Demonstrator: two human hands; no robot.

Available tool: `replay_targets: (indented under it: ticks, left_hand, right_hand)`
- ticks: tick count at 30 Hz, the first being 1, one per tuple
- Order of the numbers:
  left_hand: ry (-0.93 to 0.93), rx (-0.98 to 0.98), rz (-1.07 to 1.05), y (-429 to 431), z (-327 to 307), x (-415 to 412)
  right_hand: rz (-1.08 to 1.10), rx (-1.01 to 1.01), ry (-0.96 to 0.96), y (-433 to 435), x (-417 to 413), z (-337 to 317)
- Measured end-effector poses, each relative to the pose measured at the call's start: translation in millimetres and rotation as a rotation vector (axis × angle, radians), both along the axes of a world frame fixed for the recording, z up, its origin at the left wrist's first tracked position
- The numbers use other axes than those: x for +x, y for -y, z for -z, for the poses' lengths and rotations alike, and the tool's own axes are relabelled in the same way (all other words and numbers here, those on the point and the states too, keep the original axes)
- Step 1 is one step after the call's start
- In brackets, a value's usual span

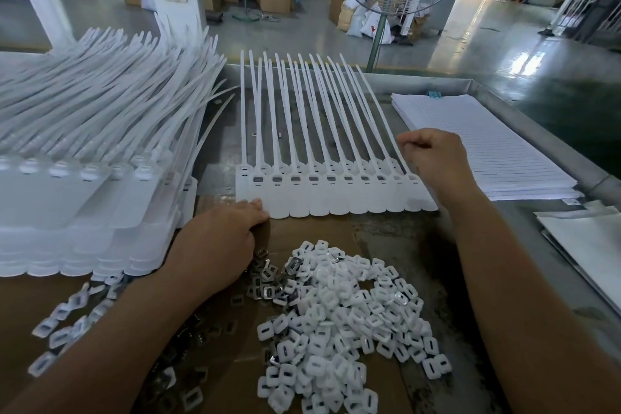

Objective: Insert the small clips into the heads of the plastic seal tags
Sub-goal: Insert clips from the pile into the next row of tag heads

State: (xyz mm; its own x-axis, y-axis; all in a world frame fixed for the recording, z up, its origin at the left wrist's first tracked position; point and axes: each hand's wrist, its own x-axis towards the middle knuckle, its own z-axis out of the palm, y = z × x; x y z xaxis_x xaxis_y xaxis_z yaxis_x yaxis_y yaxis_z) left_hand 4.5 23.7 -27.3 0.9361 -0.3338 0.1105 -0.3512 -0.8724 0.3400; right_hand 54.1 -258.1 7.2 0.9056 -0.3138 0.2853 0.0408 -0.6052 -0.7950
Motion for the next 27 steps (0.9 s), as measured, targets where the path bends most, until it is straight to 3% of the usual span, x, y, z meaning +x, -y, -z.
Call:
replay_targets:
  ticks: [3,9,13,17,27]
  left_hand:
    - [0.001,-0.002,-0.011,0,0,-1]
    - [0.0,-0.025,-0.011,-2,3,2]
    - [-0.034,-0.103,-0.039,-7,3,6]
    - [-0.028,-0.128,-0.022,-7,-1,5]
    - [0.037,-0.095,-0.028,-5,0,3]
  right_hand:
    - [-0.173,-0.049,-0.096,-17,-6,-14]
    - [-0.623,-0.387,-0.342,-82,-25,-24]
    - [-0.815,-0.477,-0.4,-115,-43,-20]
    - [-0.88,-0.621,-0.37,-133,-51,-12]
    - [-0.838,-0.594,-0.309,-143,-52,3]
